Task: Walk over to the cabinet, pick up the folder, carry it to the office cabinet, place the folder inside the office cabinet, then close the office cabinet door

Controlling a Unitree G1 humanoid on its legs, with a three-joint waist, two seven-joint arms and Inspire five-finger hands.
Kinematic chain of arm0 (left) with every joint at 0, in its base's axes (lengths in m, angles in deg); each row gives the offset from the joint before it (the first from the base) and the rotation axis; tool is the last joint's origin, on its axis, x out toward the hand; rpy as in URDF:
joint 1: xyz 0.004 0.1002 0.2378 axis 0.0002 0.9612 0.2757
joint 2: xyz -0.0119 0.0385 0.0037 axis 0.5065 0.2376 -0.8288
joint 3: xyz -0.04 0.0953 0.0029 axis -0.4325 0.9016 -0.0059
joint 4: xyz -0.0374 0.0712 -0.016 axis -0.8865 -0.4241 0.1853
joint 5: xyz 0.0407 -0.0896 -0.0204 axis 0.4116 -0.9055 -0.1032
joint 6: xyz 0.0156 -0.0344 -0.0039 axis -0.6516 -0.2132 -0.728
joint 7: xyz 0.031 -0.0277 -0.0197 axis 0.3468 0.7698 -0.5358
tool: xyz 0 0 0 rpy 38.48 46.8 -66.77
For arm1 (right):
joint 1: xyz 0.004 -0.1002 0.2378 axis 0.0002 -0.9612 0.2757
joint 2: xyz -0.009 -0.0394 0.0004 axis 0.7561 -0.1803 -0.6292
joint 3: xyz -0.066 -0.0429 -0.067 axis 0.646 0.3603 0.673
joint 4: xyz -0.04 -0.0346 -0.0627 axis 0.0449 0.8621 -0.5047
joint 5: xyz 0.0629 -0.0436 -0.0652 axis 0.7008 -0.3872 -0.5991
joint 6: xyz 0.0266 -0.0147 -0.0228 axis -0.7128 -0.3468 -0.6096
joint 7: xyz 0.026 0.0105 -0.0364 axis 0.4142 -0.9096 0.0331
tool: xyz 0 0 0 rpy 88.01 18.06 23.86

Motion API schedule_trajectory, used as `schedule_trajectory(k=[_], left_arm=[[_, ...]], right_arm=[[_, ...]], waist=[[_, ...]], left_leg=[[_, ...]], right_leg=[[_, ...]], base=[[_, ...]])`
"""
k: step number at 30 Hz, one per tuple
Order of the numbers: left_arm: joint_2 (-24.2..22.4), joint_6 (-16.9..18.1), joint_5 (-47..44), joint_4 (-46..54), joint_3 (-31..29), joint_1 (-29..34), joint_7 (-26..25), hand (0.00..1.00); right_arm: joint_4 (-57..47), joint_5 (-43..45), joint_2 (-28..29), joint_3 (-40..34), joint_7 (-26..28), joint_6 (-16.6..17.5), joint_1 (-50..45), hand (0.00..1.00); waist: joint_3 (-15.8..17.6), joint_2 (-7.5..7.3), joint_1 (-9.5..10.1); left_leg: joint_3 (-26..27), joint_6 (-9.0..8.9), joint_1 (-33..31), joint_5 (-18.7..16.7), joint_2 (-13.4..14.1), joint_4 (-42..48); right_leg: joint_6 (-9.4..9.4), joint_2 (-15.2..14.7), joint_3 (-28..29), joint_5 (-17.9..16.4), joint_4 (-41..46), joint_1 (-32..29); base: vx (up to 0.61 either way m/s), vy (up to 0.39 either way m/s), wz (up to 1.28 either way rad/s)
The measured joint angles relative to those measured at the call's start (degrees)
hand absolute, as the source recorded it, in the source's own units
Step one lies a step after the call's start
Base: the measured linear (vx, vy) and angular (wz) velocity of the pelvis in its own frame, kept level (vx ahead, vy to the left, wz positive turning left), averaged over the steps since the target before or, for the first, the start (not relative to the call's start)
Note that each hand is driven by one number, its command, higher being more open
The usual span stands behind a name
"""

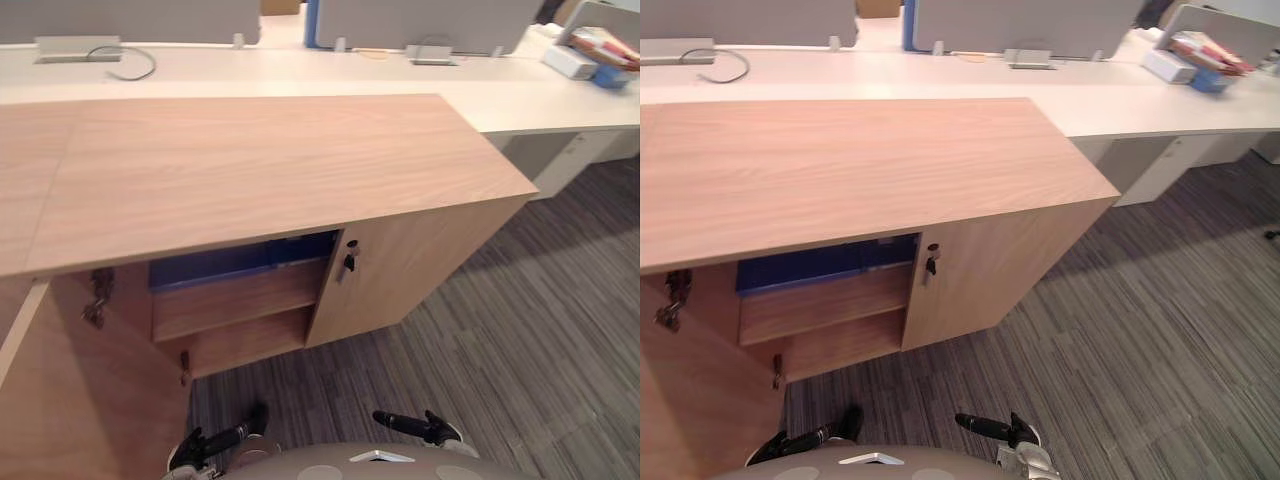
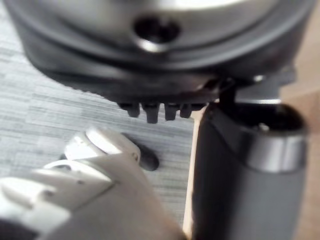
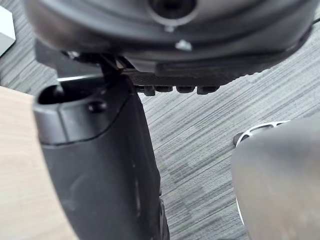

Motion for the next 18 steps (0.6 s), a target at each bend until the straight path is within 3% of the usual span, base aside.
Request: schedule_trajectory(k=[1,2,3,4,5,6,7,9,10,13,16,18], left_arm=[[-0.6,0.2,-1.6,0.2,-1.6,-0.9,0.4,1.0],[-1.5,0.5,-2.2,0.8,-2.3,-0.8,0.5,1.0],[-3.6,0.7,-2.1,2.8,-2.3,0.1,0.4,1.0],[-4.5,0.5,-1.5,3.0,-0.9,-0.8,0.2,1.0],[-4.1,0.5,-1.5,2.7,0.2,-1.6,0.2,1.0],[-2.3,0.6,-1.4,3.0,0.9,-1.7,0.6,1.0],[-2.5,0.1,-1.6,3.2,0.2,-0.9,0.4,1.0],[-2.9,-0.1,-1.5,2.8,-0.4,1.0,-0.4,1.0],[-2.5,-0.5,-1.6,2.2,-0.6,0.3,-0.6,1.0],[-1.2,-1.0,-1.6,2.0,-0.5,0.9,-0.7,1.0],[-1.3,-1.0,-0.5,1.3,1.5,1.1,-0.7,1.0],[-1.4,-1.0,0.8,0.5,1.6,1.0,-0.5,1.0]], right_arm=[[0.0,0.1,-0.6,-0.1,0.0,0.5,0.0,1.0],[-0.2,0.0,-1.3,-0.2,-0.1,0.5,-0.1,1.0],[-0.5,0.0,-3.5,0.0,-0.6,0.1,-0.3,1.0],[-0.6,0.4,-5.0,0.2,-0.8,-0.2,0.1,1.0],[-0.3,0.3,-5.1,0.4,-1.0,-0.6,0.1,1.0],[0.4,-0.2,-3.9,0.5,-1.1,-0.6,-0.4,1.0],[0.5,-0.2,-4.3,-0.2,-0.7,-0.7,-0.4,1.0],[-0.4,-0.2,-5.0,-0.4,-1.2,-0.6,-1.4,1.0],[-0.2,-0.2,-4.3,-1.4,-1.4,-0.9,-1.9,1.0],[-0.1,-0.2,-2.1,-1.4,-1.1,-1.1,-2.0,1.0],[-0.4,-0.1,-2.1,-1.4,-1.1,-1.0,-2.0,1.0],[-1.1,-0.1,-2.1,-1.5,-1.1,-0.5,-2.2,1.0]], waist=[[1.8,0.24,0.35],[2.3,1.28,0.96],[2.4,4.16,2.27],[2.5,7.81,1.18],[2.7,7.15,0.65],[2.8,4.32,0.13],[2.8,5.19,1.0],[2.8,7.43,0.79],[3.2,6.23,1.08],[2.4,2.17,1.42],[1.7,2.3,1.42],[1.4,3.08,1.36]], left_leg=[[9.0,0.27,-6.2,-4.0,1.1,15.3],[11.7,0.4,-8.5,-5.1,2.0,23.6],[14.6,-0.07,-10.0,-6.4,3.3,31.9],[12.1,-1.52,-10.6,-9.2,2.0,29.3],[11.2,-1.18,-10.2,-7.0,0.1,26.2],[13.7,-0.47,-9.8,-7.6,-1.8,26.8],[17.4,-0.88,-9.8,-12.0,0.6,37.2],[18.9,-1.54,-6.6,-17.9,3.2,35.6],[18.9,0.05,-6.0,-16.7,1.3,31.1],[17.4,1.37,-3.2,-9.4,-4.2,18.5],[16.7,1.95,4.0,-0.4,-6.2,1.9],[16.9,1.97,6.2,2.7,-6.4,-3.7]], right_leg=[[-1.46,-1.2,-0.1,-1.4,0.1,0.7],[-0.9,-1.3,-0.7,-2.6,0.4,1.0],[0.66,-0.4,-1.5,-6.5,1.9,0.9],[2.97,0.0,-2.5,-10.0,2.3,0.7],[1.53,-0.3,-1.8,-10.7,1.9,0.3],[0.29,-2.3,-0.6,-9.3,0.4,-0.2],[1.18,-2.4,-2.2,-8.4,0.2,-0.2],[2.07,-0.7,-4.4,-7.9,-0.1,0.9],[2.58,-1.1,-6.4,-7.4,0.1,0.7],[1.21,-4.1,-6.8,-4.5,-0.2,-1.3],[0.58,-4.7,-6.7,-0.2,-0.2,-1.9],[0.7,-4.5,-6.6,0.5,-0.2,-2.4]], base=[[-0.14,0.082,0.78],[-0.14,0.117,0.27],[-0.12,0.029,0.36],[-0.09,0.041,0.64],[-0.15,0.061,1.25],[-0.17,0.08,0.9],[-0.16,0.076,0.63],[0.0,0.097,0.66],[0.0,0.134,0.91],[-0.02,0.082,0.62],[-0.02,0.093,0.23],[-0.05,0.066,-0.07]])
